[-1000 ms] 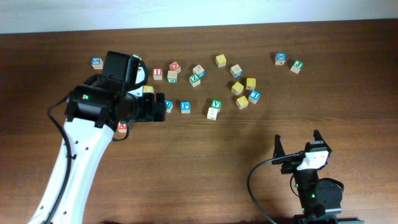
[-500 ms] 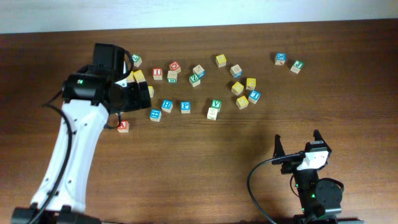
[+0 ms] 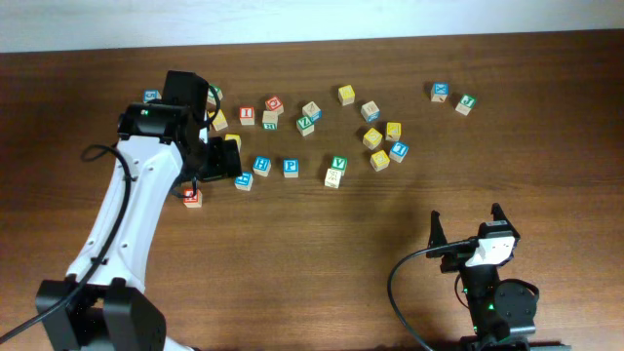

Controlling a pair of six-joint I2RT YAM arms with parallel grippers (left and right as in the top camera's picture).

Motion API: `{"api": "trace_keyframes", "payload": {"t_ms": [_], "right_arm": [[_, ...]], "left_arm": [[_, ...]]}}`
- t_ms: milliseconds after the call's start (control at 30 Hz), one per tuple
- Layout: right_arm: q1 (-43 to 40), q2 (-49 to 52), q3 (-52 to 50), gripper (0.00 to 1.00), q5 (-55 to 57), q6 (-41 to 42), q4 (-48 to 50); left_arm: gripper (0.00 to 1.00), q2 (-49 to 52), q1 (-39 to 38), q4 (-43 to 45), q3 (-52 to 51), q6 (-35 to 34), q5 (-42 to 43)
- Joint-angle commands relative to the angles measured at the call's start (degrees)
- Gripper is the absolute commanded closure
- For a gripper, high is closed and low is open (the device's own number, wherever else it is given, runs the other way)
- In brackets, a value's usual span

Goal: Spell out ICRA

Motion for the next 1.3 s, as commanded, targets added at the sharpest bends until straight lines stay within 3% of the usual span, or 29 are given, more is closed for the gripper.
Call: {"api": "trace_keyframes", "payload": {"t_ms": [0, 233, 367, 467, 533, 633, 700, 867, 1267], "right_arm": [[-0.4, -0.3, -0.3, 0.02, 0.5, 0.4, -0.3], [-0.4, -0.3, -0.3, 0.02, 0.5, 0.4, -0.3], [-0.4, -0.3, -0.3, 0.02, 0.5, 0.4, -0.3], [-0.4, -0.3, -0.3, 0.02, 0.5, 0.4, -0.3], [-0.4, -0.3, -0.3, 0.02, 0.5, 0.4, -0.3], [-0.4, -0.3, -0.3, 0.02, 0.5, 0.4, -0.3], [-0.4, -0.3, -0.3, 0.02, 0.5, 0.4, -0.3], [-0.4, -0.3, -0.3, 0.02, 0.5, 0.4, -0.3], [-0.4, -0.3, -0.3, 0.02, 0.5, 0.4, -0.3]], "left_arm": [[0.01, 1.4, 0.1, -0.2, 0.2, -0.7, -0.2], [0.01, 5.9, 2.3, 1.8, 0.2, -0.1, -0.1], [0.01, 7.0, 2.4, 3.1, 0.2, 0.5, 5.3], [0.01, 7.0, 2.3, 3.7, 0.2, 10.6, 16.1], [0.01, 7.0, 2.3, 3.3, 0.2, 11.3, 18.5], [0.01, 7.0, 2.4, 3.2, 0.2, 10.4, 17.8], [0.01, 6.0, 3.5, 2.8, 0.3, 3.4, 12.0], [0.01, 2.0, 9.4, -0.9, 0.3, 2.2, 2.7], [0.01, 2.2, 12.8, 0.2, 0.2, 2.2, 5.1]]}}
